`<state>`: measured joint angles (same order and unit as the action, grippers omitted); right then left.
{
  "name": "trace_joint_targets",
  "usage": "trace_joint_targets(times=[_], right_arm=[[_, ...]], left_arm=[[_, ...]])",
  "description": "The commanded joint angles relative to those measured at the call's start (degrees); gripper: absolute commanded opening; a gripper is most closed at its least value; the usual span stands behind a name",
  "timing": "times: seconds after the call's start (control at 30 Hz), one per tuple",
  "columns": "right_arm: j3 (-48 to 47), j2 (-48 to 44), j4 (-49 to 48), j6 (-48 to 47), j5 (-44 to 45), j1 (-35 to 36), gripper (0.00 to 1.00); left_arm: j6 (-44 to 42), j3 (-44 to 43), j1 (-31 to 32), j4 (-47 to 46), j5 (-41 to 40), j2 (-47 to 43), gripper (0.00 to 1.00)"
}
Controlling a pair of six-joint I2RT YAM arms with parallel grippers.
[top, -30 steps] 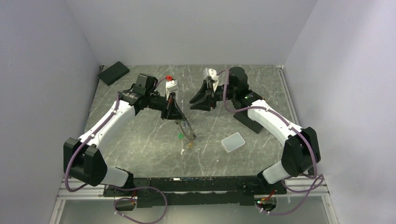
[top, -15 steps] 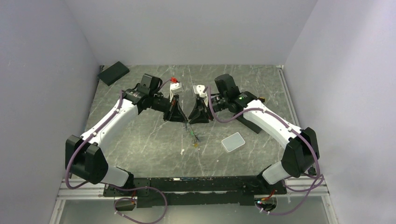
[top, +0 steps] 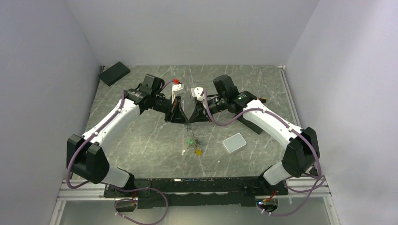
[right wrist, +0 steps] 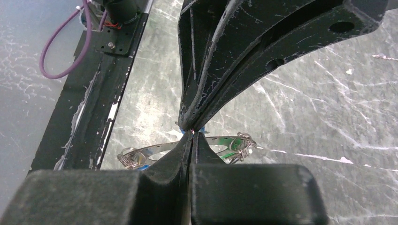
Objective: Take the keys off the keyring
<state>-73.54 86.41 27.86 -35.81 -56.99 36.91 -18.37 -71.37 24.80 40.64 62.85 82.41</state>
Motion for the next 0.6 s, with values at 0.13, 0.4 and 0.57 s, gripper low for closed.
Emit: trace_joint_targets(times=[0.13,0.4,0.57], right_arm=[[-1.3,-1.3,-0.6,-0.6,0.0,-0.1,0.00],[0.2,-2.3,-8.2,8.5,-4.6,-2.4,0.00],[0.9,-2.6,-10.8,11.4,-5.8,-3.2,0.00]], left_arm=[[-4.0,-4.6,0.0,2.3,-0.2,0.0,0.10],[-3.9,-4.0,-0.4,1.3,-1.4,-0.7,0.29],[-3.3,-2.8,-0.5,-0.5,-1.7,-1.3,0.25]])
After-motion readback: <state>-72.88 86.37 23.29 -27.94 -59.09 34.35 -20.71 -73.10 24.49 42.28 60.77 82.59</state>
